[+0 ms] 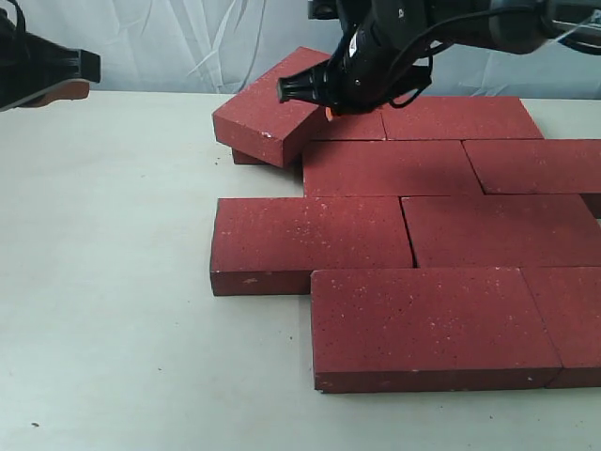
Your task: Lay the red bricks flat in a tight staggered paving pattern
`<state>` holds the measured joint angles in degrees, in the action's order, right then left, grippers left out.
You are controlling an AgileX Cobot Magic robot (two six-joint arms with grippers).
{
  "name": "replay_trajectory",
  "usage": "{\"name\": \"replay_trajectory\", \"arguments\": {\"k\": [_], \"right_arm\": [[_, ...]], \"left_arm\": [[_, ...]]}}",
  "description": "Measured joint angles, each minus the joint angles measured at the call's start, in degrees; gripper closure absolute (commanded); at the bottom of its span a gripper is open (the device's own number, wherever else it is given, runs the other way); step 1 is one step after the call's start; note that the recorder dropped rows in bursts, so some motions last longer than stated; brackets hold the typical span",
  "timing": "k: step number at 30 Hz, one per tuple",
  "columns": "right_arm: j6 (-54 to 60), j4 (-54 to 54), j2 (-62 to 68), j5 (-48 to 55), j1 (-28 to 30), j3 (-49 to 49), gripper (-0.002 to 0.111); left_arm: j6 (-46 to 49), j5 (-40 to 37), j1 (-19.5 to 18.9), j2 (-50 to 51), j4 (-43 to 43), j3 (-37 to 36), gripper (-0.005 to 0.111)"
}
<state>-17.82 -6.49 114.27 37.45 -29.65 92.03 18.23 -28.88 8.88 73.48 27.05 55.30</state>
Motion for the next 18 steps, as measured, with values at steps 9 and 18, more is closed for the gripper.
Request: {"name": "replay_trajectory", "arguments": {"k": [9,18], "right_arm": [[2.42,-0.71,11.50,-11.17,0.00,10.32,0.109],[2.67,0.32,16.05,-15.29,-0.52,10.57,0.109]], "left_arm": [[0.00,0.13,0.00,0.00,0.78,0.00,0.107],[0.00,0.45,0.00,0.00,1.55,0.00,0.107]]}}
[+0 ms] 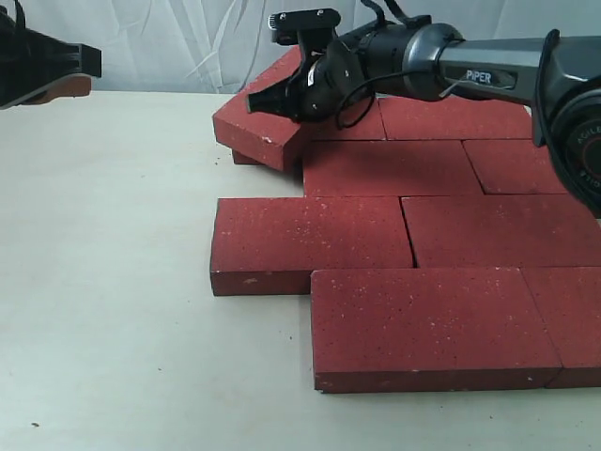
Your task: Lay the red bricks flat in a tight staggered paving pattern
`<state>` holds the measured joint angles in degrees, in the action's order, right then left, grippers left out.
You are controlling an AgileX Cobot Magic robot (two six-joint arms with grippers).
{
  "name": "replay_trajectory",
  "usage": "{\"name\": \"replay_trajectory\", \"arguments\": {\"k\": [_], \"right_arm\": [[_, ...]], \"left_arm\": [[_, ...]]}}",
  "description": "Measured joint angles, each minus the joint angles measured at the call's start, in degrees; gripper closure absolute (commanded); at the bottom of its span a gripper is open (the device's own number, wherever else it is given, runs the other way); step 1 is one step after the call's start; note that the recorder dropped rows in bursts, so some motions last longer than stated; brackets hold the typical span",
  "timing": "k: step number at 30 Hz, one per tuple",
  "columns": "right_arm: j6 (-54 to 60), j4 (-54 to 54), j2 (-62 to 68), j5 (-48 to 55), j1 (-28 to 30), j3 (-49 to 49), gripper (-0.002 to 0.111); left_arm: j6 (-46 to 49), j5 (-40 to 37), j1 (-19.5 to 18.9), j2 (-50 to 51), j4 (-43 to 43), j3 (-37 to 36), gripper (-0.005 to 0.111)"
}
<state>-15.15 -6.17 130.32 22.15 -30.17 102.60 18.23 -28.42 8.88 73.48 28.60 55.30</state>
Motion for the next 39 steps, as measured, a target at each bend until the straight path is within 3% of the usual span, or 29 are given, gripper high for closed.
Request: {"name": "replay_trajectory", "arguments": {"k": [7,12,33,39], "right_arm": [[8.19,2.40,-1.37,18.46,-8.19,0.10,0.109],[9.83,3.13,-2.84,22.06,-12.28,0.10,0.109],[10.08,5.25,-18.40,26.80,-12.68,0.10,0.109],[9.03,5.28,-21.72,26.89,-10.21,0.10,0.109]], "left_arm": [[0.00,0.00,0.00,0.00,0.00,0.00,0.107],[0.00,0.00,0.00,0.00,0.00,0.00,0.107],[0.00,0.00,0.00,0.00,0.00,0.00,0.107],[0.00,0.00,0.00,0.00,0.00,0.00,0.107]]}}
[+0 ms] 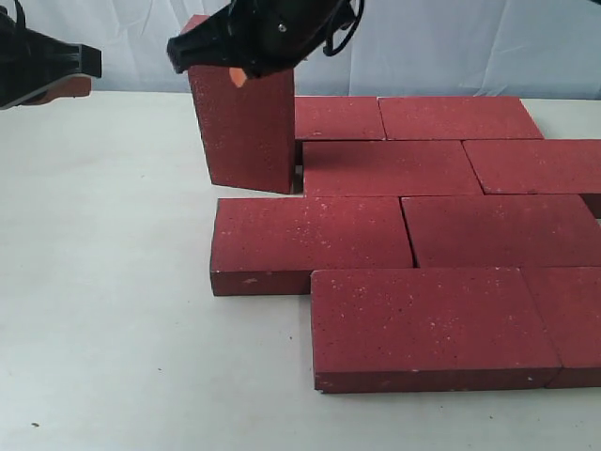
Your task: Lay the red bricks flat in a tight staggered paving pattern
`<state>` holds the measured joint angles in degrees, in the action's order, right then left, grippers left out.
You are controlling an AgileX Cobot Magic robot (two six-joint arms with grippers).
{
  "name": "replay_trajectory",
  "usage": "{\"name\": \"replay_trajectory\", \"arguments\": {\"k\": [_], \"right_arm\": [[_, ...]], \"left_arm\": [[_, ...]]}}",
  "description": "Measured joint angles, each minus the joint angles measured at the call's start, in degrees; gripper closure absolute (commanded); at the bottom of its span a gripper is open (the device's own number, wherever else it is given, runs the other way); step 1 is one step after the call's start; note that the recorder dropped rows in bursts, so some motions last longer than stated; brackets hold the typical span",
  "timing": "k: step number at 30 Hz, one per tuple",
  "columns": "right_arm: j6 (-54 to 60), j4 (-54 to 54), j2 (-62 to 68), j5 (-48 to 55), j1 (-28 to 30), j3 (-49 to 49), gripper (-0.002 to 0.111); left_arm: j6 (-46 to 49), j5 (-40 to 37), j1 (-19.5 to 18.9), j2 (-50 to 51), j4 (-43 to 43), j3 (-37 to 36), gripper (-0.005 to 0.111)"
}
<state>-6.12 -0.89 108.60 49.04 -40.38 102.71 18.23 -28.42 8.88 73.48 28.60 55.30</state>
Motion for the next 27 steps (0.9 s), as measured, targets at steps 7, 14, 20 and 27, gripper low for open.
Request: {"name": "replay_trajectory", "arguments": {"k": [7,14,20,27], "right_arm": [[-3.73,-1.59,-0.34,-0.36,4.98,0.00,0.109],[-11.69,-6.72,0.48,-4.21,9.91,0.00,0.109],[-12.54,-8.91,5.09,-7.81,11.00,0.00,0.109],[-14.06,-9.43,8.57,-11.42,11.00,-0.21,0.109]], "left_arm": [[0.00,0.00,0.00,0.00,0.00,0.00,0.107],[0.00,0.00,0.00,0.00,0.00,0.00,0.107],[0.00,1.41,0.00,0.00,0.00,0.00,0.107],[0.00,8.04,0.00,3.86,2.18,0.00,0.107]]}}
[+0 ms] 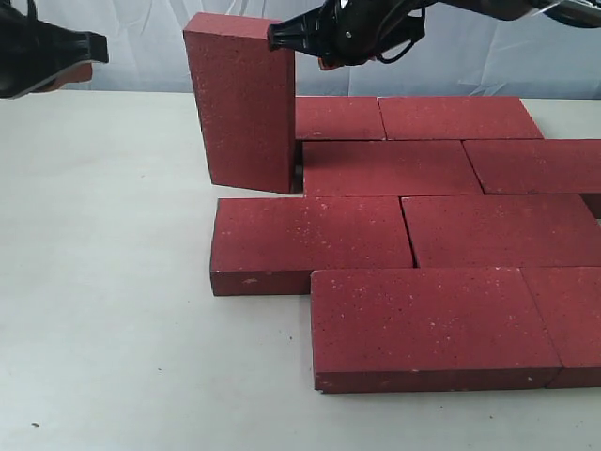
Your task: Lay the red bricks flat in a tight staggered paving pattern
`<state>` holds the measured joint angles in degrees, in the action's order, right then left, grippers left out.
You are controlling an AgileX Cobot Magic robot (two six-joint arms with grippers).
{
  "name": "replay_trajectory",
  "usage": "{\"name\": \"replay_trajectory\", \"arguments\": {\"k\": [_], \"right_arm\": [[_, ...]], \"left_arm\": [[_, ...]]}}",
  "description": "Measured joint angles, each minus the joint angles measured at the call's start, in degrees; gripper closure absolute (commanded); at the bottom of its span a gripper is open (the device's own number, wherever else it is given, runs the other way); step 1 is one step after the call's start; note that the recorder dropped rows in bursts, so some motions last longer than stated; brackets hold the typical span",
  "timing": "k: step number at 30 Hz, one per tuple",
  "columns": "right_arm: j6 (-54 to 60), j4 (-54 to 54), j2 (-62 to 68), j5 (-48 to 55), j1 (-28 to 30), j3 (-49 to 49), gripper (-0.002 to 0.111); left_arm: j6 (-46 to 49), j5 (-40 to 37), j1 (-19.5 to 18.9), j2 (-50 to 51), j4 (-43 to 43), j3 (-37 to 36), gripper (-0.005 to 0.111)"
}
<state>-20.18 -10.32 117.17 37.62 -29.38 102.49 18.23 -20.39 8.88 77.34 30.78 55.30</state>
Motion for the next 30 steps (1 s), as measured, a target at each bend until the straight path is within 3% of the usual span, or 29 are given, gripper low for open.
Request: {"name": "replay_trajectory", "arguments": {"k": [6,15,24,30], "right_arm": [[-1.21,0.19,2.00,-3.72,0.00,0.00,0.109],[-1.44,3.35,3.53,-9.67,0.00,0.00,0.109],[-1.44,4.63,3.53,-12.11,0.00,0.00,0.109],[-1.44,4.91,3.53,-12.66,-0.15,0.00,0.109]], "left_arm": [[0.00,7.60,0.00,9.09,1.40,3.01,0.107],[0.00,10.30,0.00,24.43,6.08,16.61,0.107],[0.89,1.94,0.00,36.37,16.88,30.11,0.107],[2.89,-3.29,0.00,38.39,19.77,33.15,0.107]]}}
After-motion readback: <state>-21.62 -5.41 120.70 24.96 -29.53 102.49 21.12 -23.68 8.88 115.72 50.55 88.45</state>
